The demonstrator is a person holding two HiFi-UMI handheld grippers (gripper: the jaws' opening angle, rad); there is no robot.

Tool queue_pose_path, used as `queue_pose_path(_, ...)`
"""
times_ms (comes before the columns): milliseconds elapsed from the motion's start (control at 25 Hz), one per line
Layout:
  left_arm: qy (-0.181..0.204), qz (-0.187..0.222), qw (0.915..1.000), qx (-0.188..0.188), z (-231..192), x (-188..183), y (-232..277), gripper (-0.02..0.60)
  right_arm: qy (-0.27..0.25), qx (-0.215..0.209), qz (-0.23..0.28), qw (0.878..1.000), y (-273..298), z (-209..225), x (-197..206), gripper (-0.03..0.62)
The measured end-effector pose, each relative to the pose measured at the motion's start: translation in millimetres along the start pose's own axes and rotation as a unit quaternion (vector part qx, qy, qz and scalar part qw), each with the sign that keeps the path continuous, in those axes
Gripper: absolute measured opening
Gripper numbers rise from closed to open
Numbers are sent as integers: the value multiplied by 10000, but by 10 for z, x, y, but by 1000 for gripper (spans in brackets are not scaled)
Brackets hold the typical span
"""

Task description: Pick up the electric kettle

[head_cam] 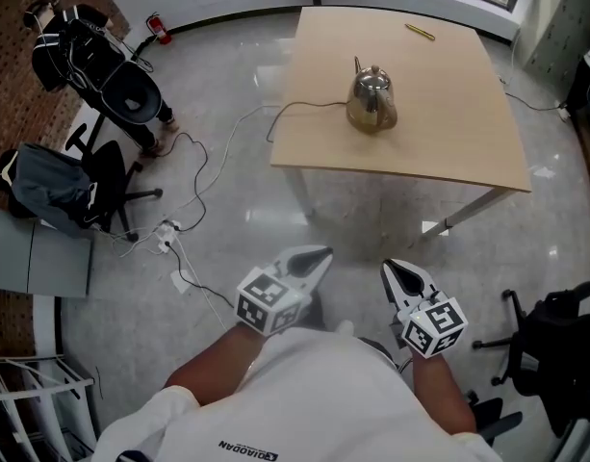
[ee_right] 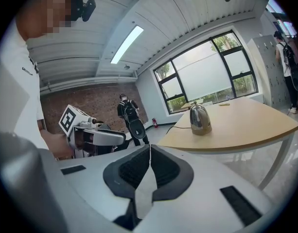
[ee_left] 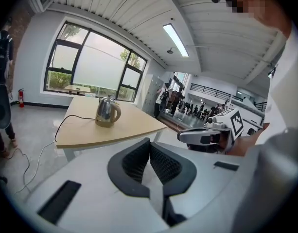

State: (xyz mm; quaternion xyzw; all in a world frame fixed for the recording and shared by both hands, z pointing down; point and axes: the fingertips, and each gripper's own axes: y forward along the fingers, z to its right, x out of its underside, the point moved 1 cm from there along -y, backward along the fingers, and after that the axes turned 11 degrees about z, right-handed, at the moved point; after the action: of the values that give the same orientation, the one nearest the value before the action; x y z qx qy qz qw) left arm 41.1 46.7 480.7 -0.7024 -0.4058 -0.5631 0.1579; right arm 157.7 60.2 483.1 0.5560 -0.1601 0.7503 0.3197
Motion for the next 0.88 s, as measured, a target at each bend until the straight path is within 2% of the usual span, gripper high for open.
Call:
queue_pose_path(320, -151, 9, 9999, 10, -736, -243, 279, -5, 42, 232, -230, 9995, 618, 310, -58, 20)
queue_pose_path(520, 61, -161, 9996, 237, -1067, -333, 417, -5, 4, 458, -357, 9983, 961, 499, -137, 20)
queue_pose_path(880, -37, 79, 9997, 224, -1910, -742, 445, -5, -258, 663, -356, 9968, 1678, 562, -375, 20)
